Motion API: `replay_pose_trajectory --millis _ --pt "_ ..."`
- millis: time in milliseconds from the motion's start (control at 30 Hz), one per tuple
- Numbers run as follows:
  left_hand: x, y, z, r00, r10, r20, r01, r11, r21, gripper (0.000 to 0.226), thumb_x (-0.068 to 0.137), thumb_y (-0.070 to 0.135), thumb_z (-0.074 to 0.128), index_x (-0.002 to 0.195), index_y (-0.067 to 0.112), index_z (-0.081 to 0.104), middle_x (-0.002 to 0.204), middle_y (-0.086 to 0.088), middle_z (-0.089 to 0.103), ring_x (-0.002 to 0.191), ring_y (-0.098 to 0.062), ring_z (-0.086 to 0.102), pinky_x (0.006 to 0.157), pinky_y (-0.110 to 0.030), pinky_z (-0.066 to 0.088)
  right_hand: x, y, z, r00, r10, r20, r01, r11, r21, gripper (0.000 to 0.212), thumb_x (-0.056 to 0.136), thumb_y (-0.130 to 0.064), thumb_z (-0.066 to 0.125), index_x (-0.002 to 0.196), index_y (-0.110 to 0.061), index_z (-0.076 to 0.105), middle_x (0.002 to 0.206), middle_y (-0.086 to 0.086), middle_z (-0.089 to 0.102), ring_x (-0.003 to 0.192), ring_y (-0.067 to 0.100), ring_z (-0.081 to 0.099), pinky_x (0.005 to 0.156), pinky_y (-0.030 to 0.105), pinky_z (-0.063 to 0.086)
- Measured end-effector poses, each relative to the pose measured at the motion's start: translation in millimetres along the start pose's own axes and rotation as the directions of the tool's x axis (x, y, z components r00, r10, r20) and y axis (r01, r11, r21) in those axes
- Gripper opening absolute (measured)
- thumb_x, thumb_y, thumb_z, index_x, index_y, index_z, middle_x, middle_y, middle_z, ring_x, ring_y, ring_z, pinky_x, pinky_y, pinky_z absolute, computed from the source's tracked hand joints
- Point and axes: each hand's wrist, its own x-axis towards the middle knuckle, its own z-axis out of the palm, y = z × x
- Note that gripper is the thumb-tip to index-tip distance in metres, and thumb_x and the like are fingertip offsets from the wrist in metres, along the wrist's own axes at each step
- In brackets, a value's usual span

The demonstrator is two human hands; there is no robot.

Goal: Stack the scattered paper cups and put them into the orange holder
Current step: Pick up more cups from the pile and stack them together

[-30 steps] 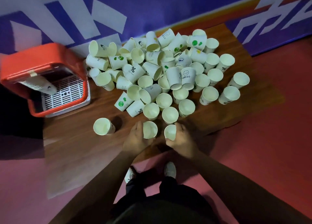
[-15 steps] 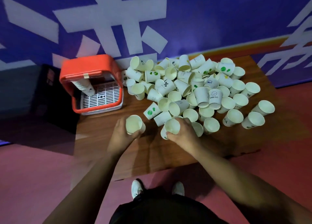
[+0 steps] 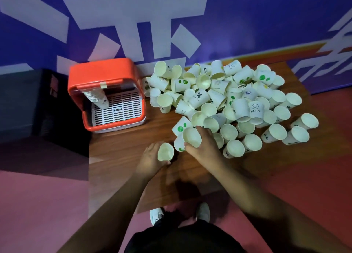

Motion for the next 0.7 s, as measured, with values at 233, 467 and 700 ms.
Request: replay_pose_trajectory --millis 233,467,700 --pt "-3.9 -29.5 -32.8 0.991 -0.034 0.128 0.058 0.980 -0.193 0.072 0.089 0.030 0.073 0.150 0.035 0.036 0.157 -0.001 0.037 0.147 -0.021 0.030 0.121 -0.042 0.028 4.3 -16.8 39.1 0.988 -0.045 0.149 0.053 0.997 -0.054 0.073 0.080 -0.038 0.074 0.142 -0.019 0.040 0.141 -0.001 0.044 0.131 0.015 0.040 0.105 0.029 0.034" --pt "-16.2 -27.3 -46.0 0.983 0.028 0.179 0.045 0.920 -0.390 0.052 0.091 0.034 0.071 0.137 0.047 0.050 0.138 0.012 0.055 0.127 -0.005 0.054 0.107 -0.029 0.046 0.6 -12.8 69.5 0.920 -0.195 0.341 0.282 0.931 -0.229 0.082 0.083 -0.039 0.071 0.150 -0.016 0.029 0.145 0.009 0.045 0.132 0.025 0.044 0.104 0.034 0.039" --pt "-17.3 -24.2 -27.3 0.990 0.064 0.126 -0.035 0.974 -0.223 0.058 0.088 0.010 0.072 0.138 0.032 0.052 0.126 0.015 0.056 0.118 -0.009 0.055 0.105 -0.034 0.046 -0.8 16.7 81.3 0.872 -0.188 0.451 0.357 0.876 -0.325 0.082 0.090 -0.040 0.064 0.154 -0.016 0.019 0.156 0.004 0.034 0.142 0.021 0.034 0.113 0.031 0.031"
